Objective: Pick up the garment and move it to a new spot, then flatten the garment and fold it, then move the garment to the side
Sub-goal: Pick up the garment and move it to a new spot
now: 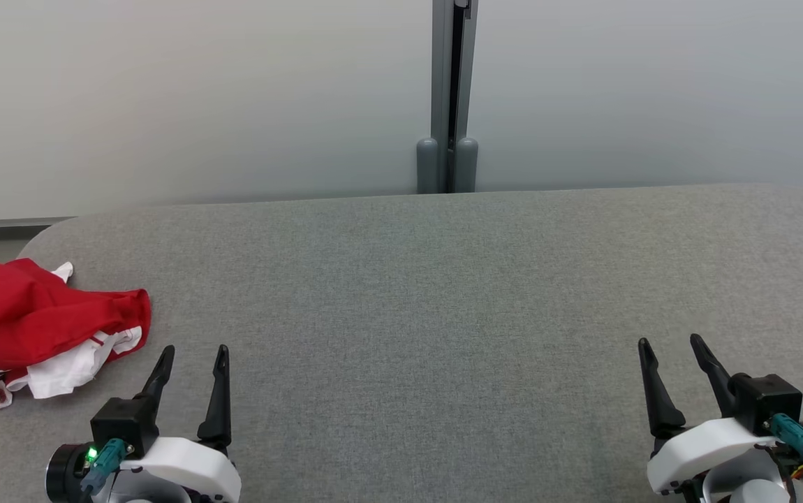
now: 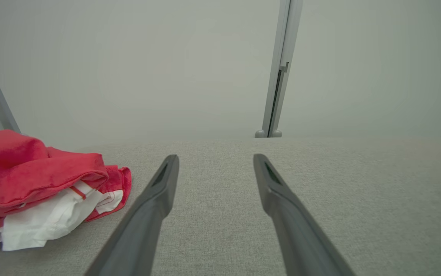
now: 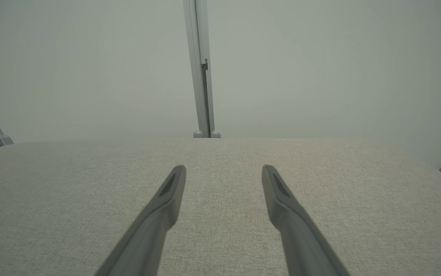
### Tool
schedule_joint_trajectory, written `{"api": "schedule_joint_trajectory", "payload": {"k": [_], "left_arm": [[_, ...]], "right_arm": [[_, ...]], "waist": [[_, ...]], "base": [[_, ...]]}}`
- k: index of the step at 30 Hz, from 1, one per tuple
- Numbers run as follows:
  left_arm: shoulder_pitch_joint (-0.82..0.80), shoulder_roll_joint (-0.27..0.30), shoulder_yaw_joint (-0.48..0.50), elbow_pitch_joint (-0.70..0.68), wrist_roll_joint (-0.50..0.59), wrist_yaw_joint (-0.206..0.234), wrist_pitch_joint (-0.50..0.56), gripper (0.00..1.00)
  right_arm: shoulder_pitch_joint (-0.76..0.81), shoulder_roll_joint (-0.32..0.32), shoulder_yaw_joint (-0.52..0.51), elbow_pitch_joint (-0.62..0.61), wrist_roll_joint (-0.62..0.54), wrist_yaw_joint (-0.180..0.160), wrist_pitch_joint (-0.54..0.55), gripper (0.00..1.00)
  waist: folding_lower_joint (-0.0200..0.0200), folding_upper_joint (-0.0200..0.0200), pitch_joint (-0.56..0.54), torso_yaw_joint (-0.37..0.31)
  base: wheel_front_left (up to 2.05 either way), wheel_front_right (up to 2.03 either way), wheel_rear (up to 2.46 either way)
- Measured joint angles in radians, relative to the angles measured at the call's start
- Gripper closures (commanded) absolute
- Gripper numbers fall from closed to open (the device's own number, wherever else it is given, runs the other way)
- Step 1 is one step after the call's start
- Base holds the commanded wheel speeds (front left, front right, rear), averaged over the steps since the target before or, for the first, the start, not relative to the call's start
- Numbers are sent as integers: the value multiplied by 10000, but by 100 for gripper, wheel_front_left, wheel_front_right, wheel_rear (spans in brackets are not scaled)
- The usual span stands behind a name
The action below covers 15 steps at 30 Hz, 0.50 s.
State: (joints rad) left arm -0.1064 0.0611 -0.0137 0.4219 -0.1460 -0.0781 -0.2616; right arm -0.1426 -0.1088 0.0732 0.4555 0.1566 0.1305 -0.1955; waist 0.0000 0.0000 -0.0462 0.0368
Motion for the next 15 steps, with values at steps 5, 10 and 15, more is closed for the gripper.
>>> {"api": "schedule_joint_trajectory", "payload": {"k": [5,10,15], "left_arm": [[-60,-17,79,-46,-56,-8,0,0],[-273,-35,257,-140,-209,-15,-8,0],[-412,-31,445,-165,-228,-27,-17,0]], "right_arm": [[-6,-2,-69,-111,4,0,-75,0],[23,-10,-109,-466,-8,0,-63,0],[29,17,21,-849,-35,2,109,0]], "waist": [[0,0,19,254],[0,0,54,851],[0,0,113,1750]], "base": [[0,0,0],[0,0,0],[0,0,0]]}}
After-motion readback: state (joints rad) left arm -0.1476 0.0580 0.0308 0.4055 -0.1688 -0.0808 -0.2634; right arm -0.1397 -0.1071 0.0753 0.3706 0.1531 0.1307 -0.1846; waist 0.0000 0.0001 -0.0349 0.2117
